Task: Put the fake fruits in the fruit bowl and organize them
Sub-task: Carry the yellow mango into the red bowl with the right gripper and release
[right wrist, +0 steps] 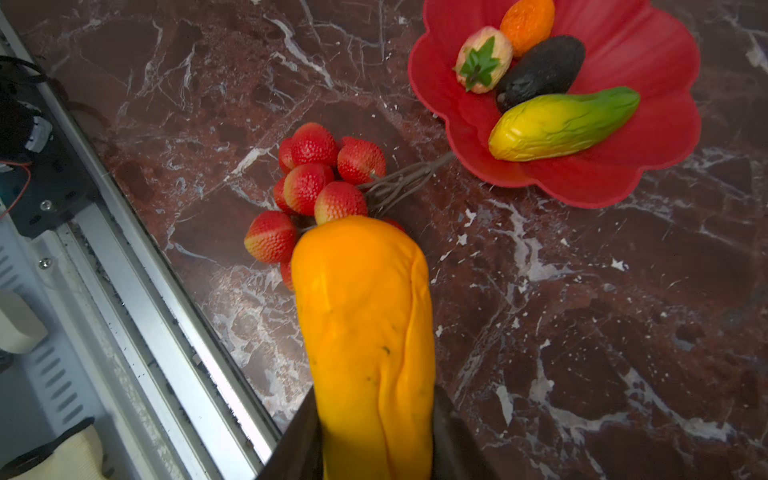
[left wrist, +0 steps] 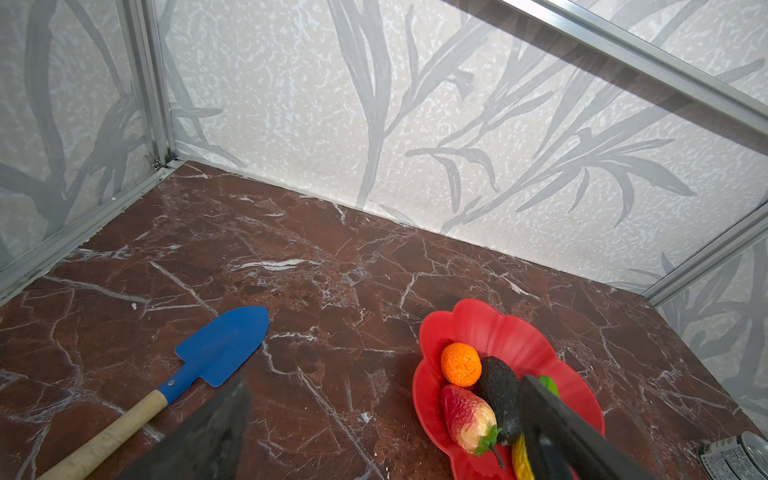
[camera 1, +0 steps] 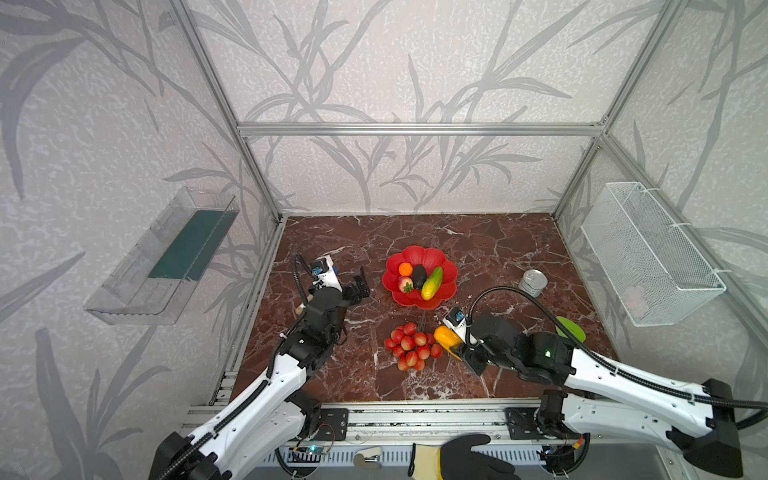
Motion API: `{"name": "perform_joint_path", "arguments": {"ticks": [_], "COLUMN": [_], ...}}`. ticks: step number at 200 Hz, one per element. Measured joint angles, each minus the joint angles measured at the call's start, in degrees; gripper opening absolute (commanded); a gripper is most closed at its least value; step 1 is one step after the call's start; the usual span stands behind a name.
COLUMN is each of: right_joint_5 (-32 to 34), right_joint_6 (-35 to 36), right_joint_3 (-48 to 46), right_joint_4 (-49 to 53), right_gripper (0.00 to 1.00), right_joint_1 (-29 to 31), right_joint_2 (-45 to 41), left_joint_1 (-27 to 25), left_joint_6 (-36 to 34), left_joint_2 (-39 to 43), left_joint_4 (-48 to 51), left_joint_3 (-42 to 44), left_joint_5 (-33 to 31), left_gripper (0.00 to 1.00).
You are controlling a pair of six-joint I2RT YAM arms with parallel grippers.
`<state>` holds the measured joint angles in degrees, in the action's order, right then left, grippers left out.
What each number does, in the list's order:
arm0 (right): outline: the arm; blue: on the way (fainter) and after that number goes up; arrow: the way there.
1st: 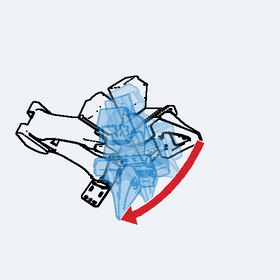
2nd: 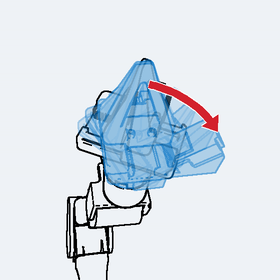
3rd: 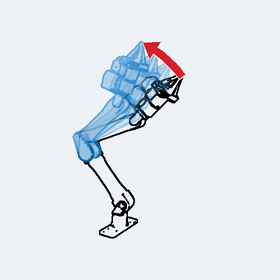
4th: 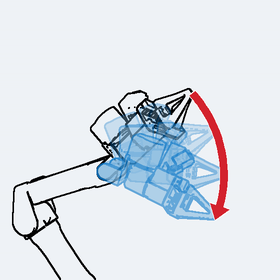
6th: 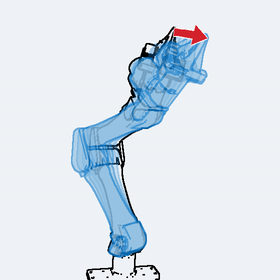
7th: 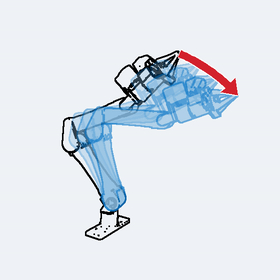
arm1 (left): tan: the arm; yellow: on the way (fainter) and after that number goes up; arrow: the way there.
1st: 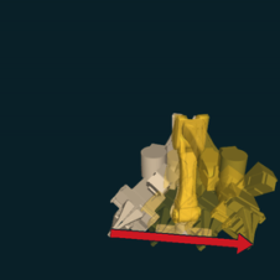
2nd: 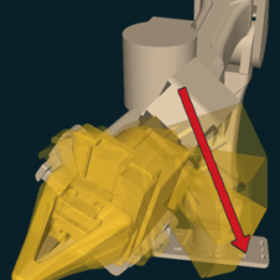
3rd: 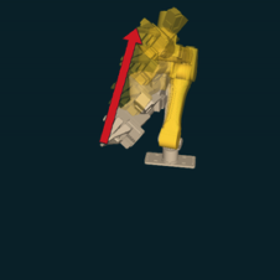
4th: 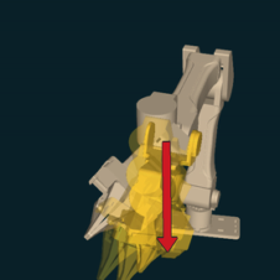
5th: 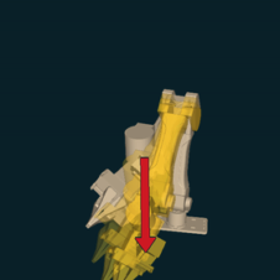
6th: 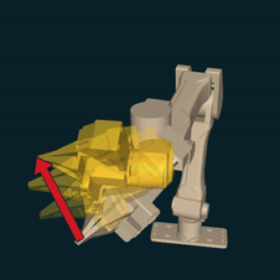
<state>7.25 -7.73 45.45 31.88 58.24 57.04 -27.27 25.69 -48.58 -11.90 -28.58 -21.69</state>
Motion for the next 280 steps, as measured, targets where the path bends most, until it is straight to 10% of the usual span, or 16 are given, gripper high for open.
{"name": "perform_joint_path", "arguments": {"ticks": [49,150,280], "right_joint_5": [-4.8,-11.8,-13.2], "right_joint_6": [11.3,28.9,23.3], "right_joint_3": [11.7,22.4,15.8], "right_joint_4": [-12.5,-21.8,-30.6], "right_gripper": [0.28,0.33,0.91], "right_joint_1": [-11.1,-15.5,-17.2], "right_joint_2": [19.3,44.2,36.3], "left_joint_1": [0.5,1.2,1.5], "left_joint_6": [0.3,0.9,-1.0], "left_joint_2": [3.4,14.2,2.9], "left_joint_4": [3.7,12.4,14.6], "left_joint_3": [0.0,2.3,-5.1], "left_joint_5": [0.7,-0.7,9.2], "left_gripper": [0.99,0.99,0.86]}}
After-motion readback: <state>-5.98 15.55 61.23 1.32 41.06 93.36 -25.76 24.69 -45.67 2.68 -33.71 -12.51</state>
